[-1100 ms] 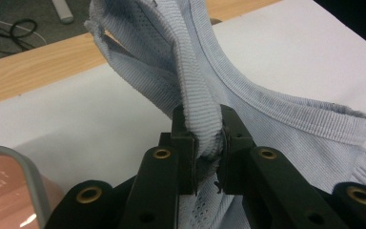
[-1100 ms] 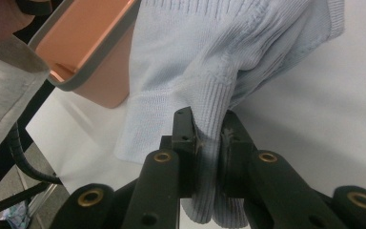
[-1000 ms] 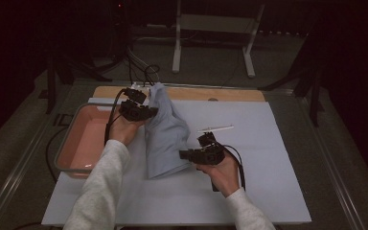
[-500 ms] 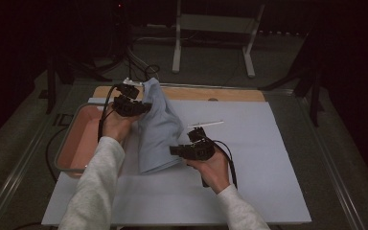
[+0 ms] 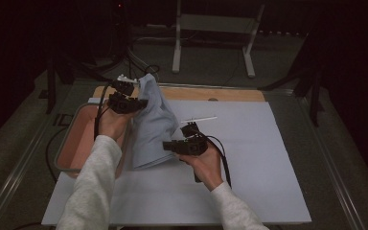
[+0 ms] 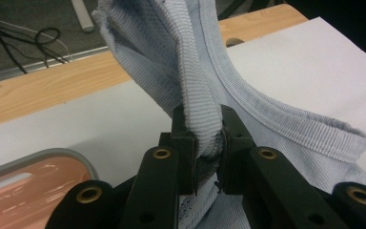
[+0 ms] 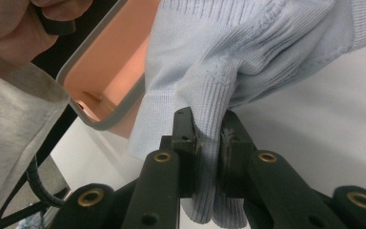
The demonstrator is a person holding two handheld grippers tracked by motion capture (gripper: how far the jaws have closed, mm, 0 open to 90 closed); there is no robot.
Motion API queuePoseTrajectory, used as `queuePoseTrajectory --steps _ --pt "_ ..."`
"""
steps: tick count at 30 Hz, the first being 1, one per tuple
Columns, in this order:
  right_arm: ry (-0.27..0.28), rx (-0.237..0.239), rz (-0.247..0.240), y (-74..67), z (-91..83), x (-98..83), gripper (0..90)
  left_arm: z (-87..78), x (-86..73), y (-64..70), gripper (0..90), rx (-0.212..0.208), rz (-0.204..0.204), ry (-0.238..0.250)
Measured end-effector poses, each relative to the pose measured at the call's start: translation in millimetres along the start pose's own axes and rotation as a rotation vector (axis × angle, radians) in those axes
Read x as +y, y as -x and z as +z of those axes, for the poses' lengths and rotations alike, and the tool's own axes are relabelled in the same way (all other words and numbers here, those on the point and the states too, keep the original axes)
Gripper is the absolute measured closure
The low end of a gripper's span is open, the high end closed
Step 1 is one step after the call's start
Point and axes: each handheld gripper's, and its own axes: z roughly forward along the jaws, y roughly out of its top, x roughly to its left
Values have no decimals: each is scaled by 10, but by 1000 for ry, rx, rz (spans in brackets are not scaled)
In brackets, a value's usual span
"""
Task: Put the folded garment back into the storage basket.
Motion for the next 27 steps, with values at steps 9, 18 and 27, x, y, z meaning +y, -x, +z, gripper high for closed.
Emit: queuePoseTrajectory --steps 9,18,27 --pt "9 12 2 -67 66 78 799 -80 25 -49 809 21 -14 16" --pt "20 51 21 -136 115 158 799 -163 82 -78 809 45 -18 31" --pt "48 80 10 -274 157 237 799 -270 124 -132 809 61 -29 60"
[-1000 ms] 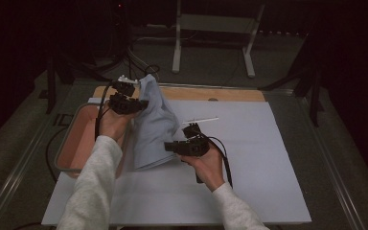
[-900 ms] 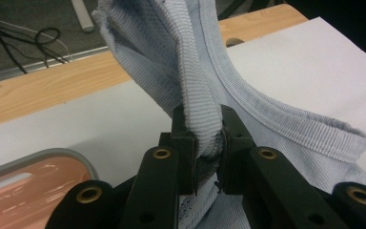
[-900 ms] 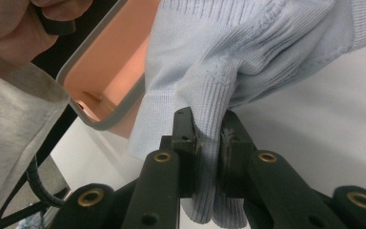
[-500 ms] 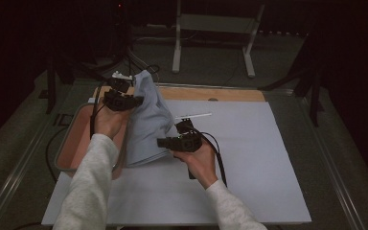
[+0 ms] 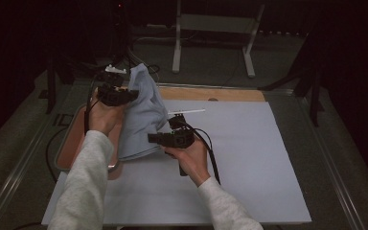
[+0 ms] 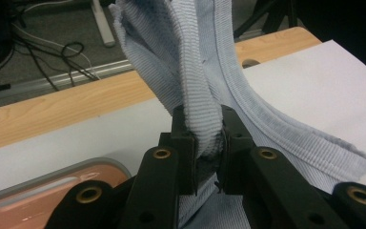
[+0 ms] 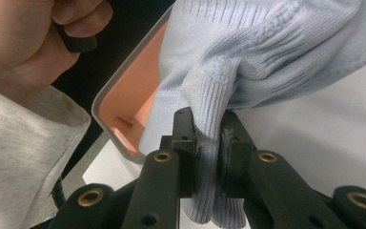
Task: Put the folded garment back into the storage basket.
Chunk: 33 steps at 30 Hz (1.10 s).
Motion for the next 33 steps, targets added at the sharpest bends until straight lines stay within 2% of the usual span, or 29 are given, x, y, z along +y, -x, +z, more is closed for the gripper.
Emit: queuePoseTrajectory --steps 7,14,19,33 --pt "-1 6 -10 -85 92 29 799 -57 -3 -100 809 6 -17 14" --pt "-8 12 -13 -182 187 72 798 -127 22 -162 809 21 -14 21" --pt "-6 12 -14 -214 253 95 799 -137 22 -228 809 29 -34 26" --pt "-11 8 -15 -243 414 123 798 -149 -12 -321 809 56 -32 17"
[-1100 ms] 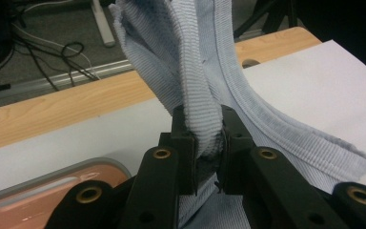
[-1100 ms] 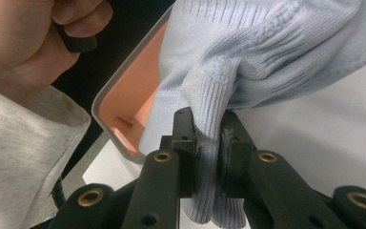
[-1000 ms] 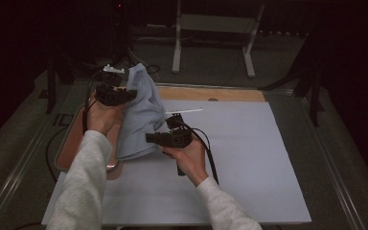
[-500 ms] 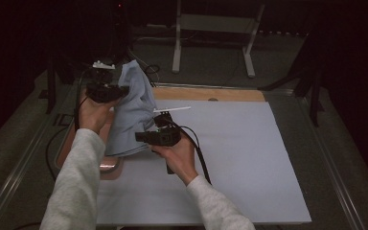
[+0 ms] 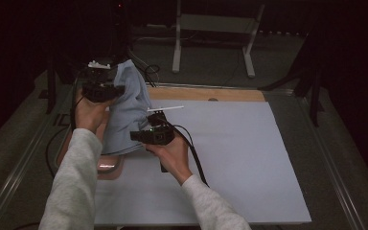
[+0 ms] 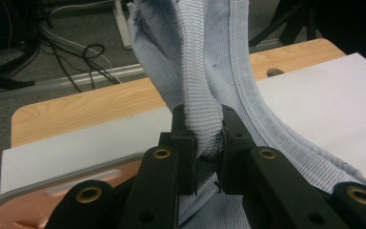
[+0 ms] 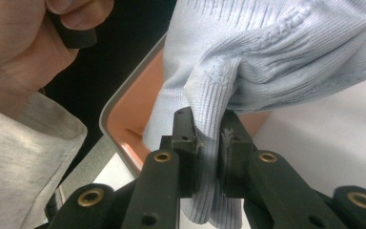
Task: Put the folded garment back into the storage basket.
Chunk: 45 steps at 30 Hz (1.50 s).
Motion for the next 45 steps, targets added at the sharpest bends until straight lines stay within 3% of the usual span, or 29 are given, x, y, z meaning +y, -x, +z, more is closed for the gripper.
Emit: queuePoseTrajectory --steps 45 --pt "-42 41 24 -173 522 -96 797 -187 -176 -326 809 73 -15 -22"
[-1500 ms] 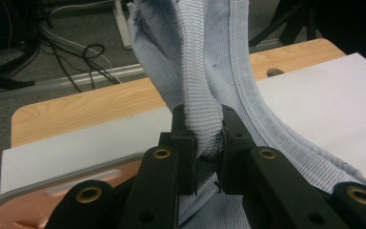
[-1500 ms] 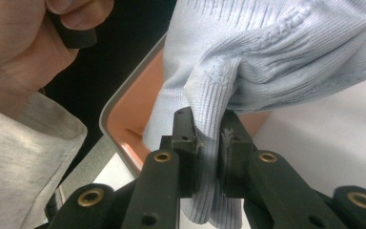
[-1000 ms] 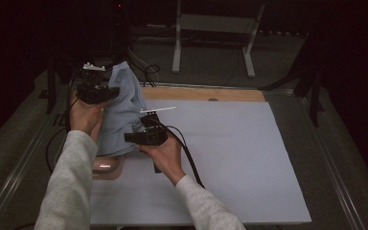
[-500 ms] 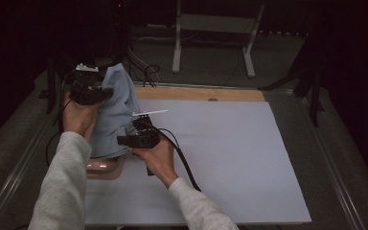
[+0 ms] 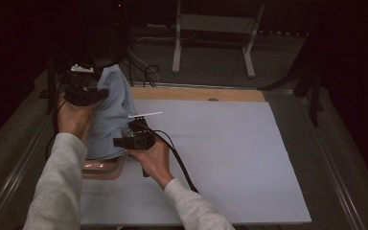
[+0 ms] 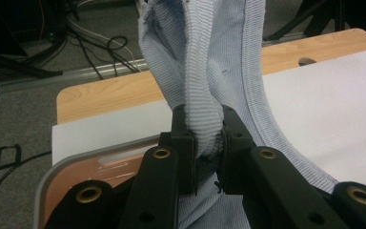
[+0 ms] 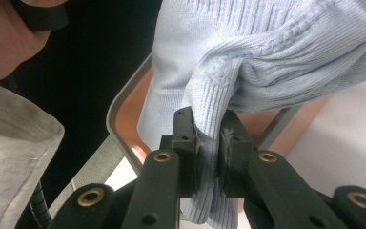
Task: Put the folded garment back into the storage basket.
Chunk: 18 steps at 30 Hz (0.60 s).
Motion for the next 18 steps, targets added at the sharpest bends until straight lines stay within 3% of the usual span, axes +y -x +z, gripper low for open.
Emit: queuePoseTrajectory --steps 18 --pt "-12 0 6 -47 205 -66 797 -8 -100 -124 808 24 -18 -7"
